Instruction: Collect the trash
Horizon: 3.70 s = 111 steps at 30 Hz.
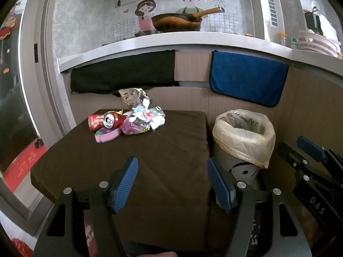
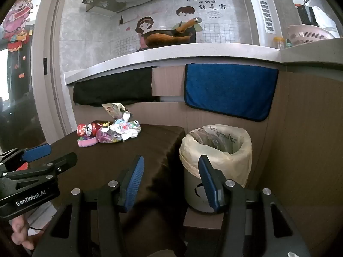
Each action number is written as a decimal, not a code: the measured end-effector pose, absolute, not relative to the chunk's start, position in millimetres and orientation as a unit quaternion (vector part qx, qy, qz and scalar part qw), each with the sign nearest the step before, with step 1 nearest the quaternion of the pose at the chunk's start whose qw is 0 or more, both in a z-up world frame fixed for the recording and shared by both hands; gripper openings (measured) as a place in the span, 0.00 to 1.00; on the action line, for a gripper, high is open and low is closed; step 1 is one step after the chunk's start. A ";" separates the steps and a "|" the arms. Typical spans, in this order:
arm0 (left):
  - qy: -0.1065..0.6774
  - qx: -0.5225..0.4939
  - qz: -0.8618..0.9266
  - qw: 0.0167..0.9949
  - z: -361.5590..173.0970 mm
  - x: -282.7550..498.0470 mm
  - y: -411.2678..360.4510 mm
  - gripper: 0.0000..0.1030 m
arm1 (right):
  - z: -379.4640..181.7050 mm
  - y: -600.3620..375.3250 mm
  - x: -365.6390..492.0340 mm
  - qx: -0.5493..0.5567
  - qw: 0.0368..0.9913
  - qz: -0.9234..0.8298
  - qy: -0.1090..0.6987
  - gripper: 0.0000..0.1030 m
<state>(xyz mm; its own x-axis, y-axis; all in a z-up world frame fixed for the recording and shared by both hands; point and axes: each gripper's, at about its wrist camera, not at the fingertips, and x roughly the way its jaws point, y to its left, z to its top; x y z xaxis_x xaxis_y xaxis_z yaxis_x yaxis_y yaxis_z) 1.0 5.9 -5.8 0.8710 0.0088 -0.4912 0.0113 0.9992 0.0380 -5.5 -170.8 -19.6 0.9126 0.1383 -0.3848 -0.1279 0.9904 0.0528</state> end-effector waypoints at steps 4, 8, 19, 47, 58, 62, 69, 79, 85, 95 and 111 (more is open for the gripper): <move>0.254 0.020 -0.001 0.967 -5.9 1.0 5.9 0.66 | -19.7 -171.3 -4.8 0.012 0.977 0.065 0.203 0.49; 0.255 0.020 0.000 0.967 -6.7 1.0 5.8 0.66 | -20.0 -171.1 -4.9 0.011 0.977 0.064 0.201 0.49; 0.255 0.019 0.000 0.967 -7.7 1.1 6.2 0.66 | -22.9 -172.6 -2.9 0.012 0.977 0.065 0.205 0.49; 0.253 -0.008 0.027 0.967 -10.7 17.9 35.8 0.66 | -26.2 -169.4 14.1 -0.005 0.977 0.068 0.204 0.49; 0.258 -0.034 0.039 0.965 -12.3 77.7 113.2 0.65 | -11.5 -130.6 88.7 -0.027 0.972 0.104 0.210 0.49; 0.262 -0.076 0.067 0.960 -27.0 102.8 158.8 0.65 | -13.7 -112.6 124.2 -0.038 0.969 0.118 0.213 0.49; 0.320 -0.147 0.039 0.935 -66.2 166.4 210.0 0.60 | -35.0 -85.4 187.8 -0.046 0.962 0.126 0.240 0.49; 0.293 -0.203 0.052 0.933 -62.7 289.5 252.5 0.60 | -77.7 -54.1 238.3 -0.047 0.940 0.144 0.305 0.48; 0.328 -0.216 0.069 0.917 -87.5 316.8 263.3 0.64 | -85.0 -49.1 244.6 -0.062 0.937 0.144 0.311 0.47; 0.341 -0.267 0.037 0.901 -100.7 311.2 259.8 0.63 | -89.5 -53.1 248.3 -0.055 0.936 0.148 0.315 0.47; 0.314 -0.179 0.009 0.932 -66.1 210.6 243.5 0.59 | -84.0 -45.9 246.7 -0.055 0.927 0.183 0.324 0.47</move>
